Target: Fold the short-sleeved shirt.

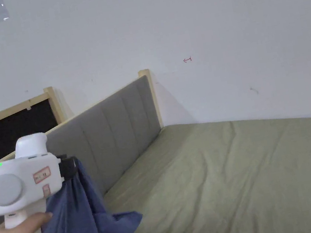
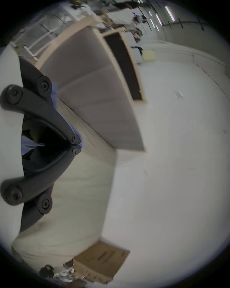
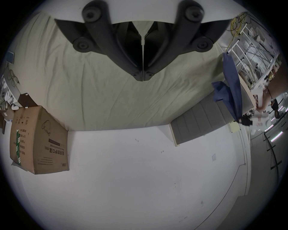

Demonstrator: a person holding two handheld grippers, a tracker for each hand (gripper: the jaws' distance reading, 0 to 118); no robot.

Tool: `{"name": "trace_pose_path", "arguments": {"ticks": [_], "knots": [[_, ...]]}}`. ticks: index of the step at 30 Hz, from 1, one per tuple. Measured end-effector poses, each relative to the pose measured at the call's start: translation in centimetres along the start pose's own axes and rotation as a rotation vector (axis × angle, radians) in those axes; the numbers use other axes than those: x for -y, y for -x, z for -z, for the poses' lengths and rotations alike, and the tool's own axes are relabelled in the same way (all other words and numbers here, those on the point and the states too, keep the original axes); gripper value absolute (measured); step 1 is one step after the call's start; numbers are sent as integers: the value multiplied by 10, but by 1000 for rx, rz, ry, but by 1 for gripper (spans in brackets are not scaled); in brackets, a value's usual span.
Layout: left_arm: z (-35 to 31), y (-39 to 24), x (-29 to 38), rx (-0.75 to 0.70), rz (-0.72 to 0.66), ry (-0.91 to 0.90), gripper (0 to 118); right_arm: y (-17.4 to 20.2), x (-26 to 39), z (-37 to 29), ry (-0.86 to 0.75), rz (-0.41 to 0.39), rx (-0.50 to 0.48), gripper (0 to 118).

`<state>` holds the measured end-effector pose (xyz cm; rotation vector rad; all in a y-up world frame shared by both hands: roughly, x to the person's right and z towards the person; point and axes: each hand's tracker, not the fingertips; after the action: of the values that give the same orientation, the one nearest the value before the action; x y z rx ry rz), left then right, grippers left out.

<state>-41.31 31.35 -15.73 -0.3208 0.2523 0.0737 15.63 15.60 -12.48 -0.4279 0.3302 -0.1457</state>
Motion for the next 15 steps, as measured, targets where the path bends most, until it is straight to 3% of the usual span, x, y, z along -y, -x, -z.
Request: {"name": "trace_pose_path", "arguments": {"ticks": [5, 9, 15], "knots": [[-56, -107, -58, 251, 127, -85, 0, -17, -18, -38, -176, 8, 30, 1], [-98, -212, -62, 472, 221, -93, 0, -37, -33, -69, -253, -3, 73, 1], [-93, -325, -36, 729, 349, -41, 0, -71, -34, -118, -309, -12, 176, 1]]}}
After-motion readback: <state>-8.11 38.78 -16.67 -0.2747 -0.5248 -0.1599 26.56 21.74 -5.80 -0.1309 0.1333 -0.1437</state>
